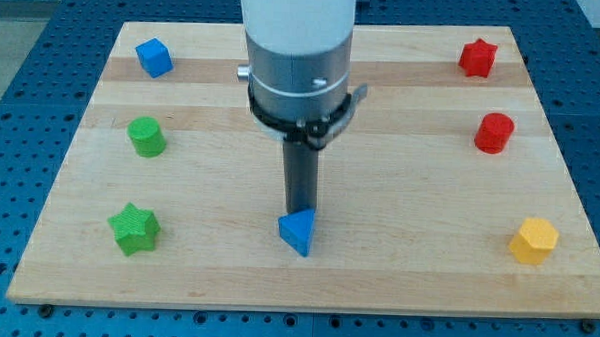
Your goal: Move green star diagonal to blue triangle
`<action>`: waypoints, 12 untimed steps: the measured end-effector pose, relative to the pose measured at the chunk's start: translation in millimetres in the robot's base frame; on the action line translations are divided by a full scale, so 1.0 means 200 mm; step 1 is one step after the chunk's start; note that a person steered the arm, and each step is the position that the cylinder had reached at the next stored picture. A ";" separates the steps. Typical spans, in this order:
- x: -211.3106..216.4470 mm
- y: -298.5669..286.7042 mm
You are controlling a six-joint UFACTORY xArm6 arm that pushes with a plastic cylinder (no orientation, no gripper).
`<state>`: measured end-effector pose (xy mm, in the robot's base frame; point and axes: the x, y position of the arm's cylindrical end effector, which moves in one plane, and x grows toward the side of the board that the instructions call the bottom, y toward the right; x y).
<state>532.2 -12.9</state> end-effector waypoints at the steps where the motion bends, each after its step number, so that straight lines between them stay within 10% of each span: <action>1: 0.03 0.00; 12: -0.29 -0.45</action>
